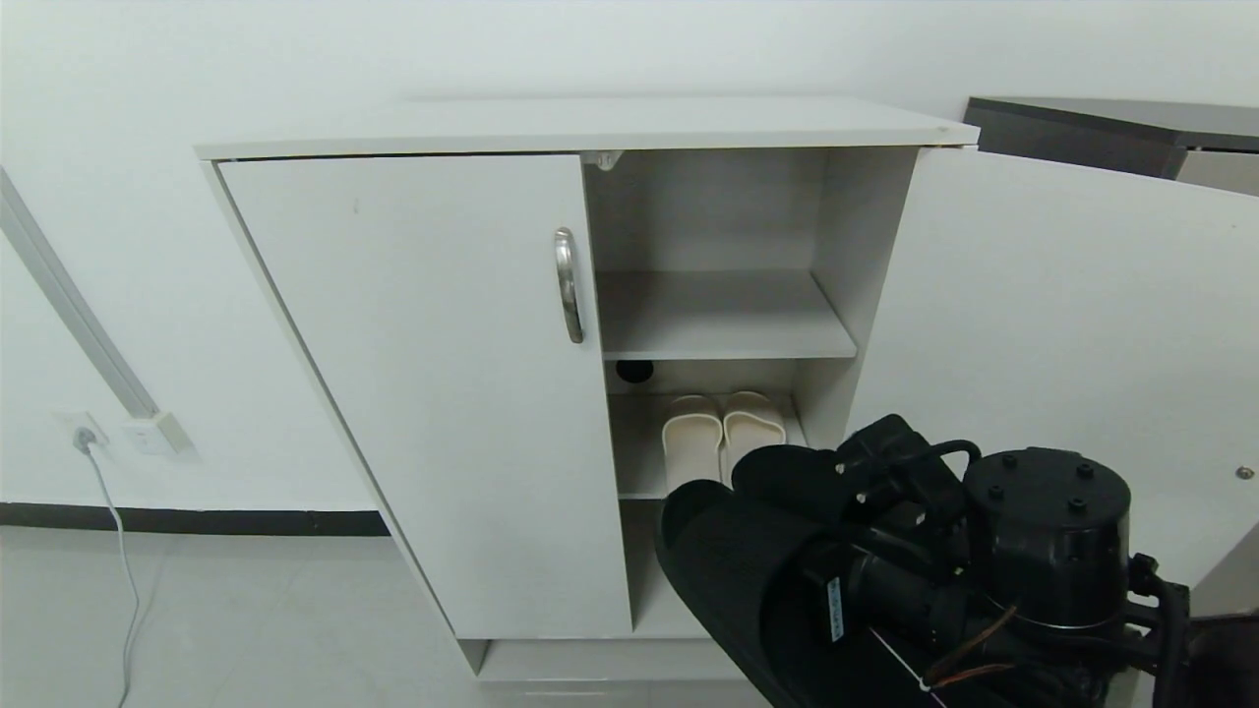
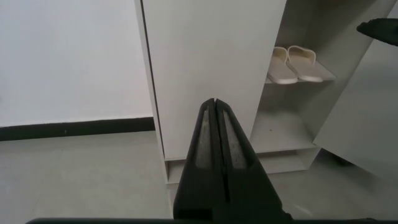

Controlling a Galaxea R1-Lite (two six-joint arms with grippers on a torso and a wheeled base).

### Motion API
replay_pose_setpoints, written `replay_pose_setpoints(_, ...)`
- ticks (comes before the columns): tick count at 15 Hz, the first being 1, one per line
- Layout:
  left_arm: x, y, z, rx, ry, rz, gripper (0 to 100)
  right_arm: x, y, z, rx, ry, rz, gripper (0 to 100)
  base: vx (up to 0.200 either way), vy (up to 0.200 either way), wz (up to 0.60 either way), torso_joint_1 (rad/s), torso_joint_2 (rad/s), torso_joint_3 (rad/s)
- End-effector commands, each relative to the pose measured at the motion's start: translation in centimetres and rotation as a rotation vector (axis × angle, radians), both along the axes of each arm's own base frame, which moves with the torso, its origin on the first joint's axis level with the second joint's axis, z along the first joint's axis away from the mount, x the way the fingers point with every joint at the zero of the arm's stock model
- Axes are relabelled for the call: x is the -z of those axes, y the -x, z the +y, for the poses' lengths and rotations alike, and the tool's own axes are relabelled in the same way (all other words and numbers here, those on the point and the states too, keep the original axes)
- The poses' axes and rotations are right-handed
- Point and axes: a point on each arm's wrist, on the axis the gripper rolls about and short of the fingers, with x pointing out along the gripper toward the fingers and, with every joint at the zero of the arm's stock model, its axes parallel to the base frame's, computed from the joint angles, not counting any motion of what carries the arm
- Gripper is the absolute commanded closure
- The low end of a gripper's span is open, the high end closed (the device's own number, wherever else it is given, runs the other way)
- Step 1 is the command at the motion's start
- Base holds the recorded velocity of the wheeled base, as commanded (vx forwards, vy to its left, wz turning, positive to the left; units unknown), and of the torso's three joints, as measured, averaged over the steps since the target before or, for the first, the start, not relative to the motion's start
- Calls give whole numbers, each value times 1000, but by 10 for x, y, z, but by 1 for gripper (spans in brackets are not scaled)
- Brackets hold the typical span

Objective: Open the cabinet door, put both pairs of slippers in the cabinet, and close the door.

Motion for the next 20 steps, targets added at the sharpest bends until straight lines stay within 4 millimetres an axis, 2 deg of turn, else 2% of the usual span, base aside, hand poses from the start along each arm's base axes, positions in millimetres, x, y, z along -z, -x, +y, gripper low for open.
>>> replay_pose_setpoints(1, 0, 0, 0, -1, -1, 0, 100, 14, -7, 11, 26, 11, -19, 100, 0, 0, 0, 0, 0, 0)
replay_pose_setpoints(3, 0, 0, 0, 1, -2, 1, 100, 18, -18, 28, 147, 14, -52, 100, 0, 0, 0, 0, 0, 0)
replay_pose_setpoints(6, 0, 0, 0, -1, -4, 1, 100, 40, -38, 62, 316, 21, -40, 100, 0, 0, 0, 0, 0, 0)
replay_pose_setpoints(9, 0, 0, 0, 1, -4, 1, 100, 47, -50, 73, 466, 68, -13, 100, 0, 0, 0, 0, 0, 0)
replay_pose_setpoints(10, 0, 0, 0, 1, -4, 0, 100, 36, -49, 72, 477, 66, 4, 100, 0, 0, 0, 0, 0, 0)
replay_pose_setpoints(12, 0, 0, 0, -1, -2, 0, 100, 1, -45, 66, 514, 59, 56, 100, 0, 0, 0, 0, 0, 0)
replay_pose_setpoints(15, 0, 0, 0, 1, -2, 0, 100, -52, -45, 67, 552, 14, 23, 100, 0, 0, 0, 0, 0, 0)
replay_pose_setpoints(18, 0, 0, 0, 1, -1, 0, 100, -81, -49, 74, 543, -14, -11, 100, 0, 0, 0, 0, 0, 0)
replay_pose_setpoints(20, 0, 0, 0, -1, -1, 0, 100, -80, -56, 81, 546, -13, -15, 100, 0, 0, 0, 0, 0, 0)
